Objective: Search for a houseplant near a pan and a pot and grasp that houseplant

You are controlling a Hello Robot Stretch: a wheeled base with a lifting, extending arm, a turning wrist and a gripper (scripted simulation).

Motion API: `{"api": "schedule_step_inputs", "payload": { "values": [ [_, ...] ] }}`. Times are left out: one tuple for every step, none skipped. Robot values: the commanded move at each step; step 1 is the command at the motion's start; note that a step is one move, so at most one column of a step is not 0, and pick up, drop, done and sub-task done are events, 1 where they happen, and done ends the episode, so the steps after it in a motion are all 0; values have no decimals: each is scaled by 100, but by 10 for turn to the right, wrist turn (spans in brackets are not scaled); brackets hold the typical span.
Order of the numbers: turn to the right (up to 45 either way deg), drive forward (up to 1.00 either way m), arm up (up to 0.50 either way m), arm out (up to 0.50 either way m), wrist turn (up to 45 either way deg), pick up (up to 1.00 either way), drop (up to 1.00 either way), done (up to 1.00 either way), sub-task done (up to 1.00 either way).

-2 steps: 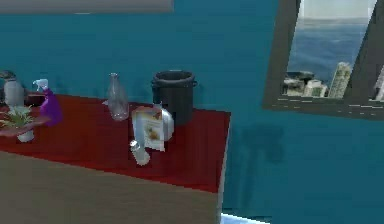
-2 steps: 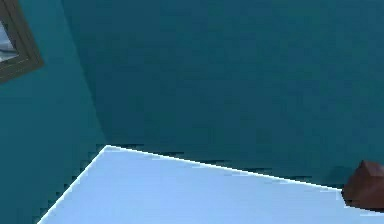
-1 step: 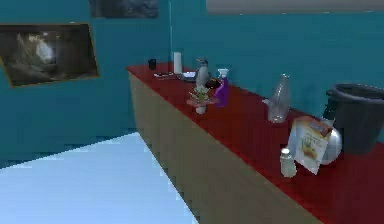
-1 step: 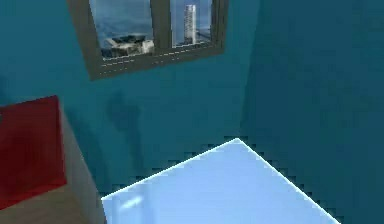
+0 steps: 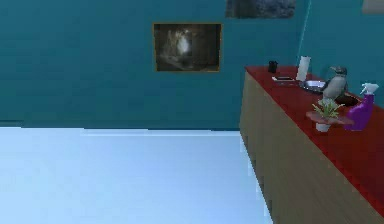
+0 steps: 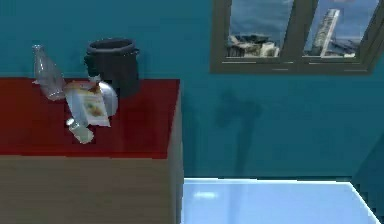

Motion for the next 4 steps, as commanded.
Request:
{"api": "schedule_step_inputs", "payload": {
  "values": [
    [0, 85, 0, 0, 0, 0, 0, 0, 0],
    [0, 0, 50, 0, 0, 0, 0, 0, 0],
    [0, 0, 38, 0, 0, 0, 0, 0, 0],
    [0, 0, 0, 30, 0, 0, 0, 0, 0]
  ]
}}
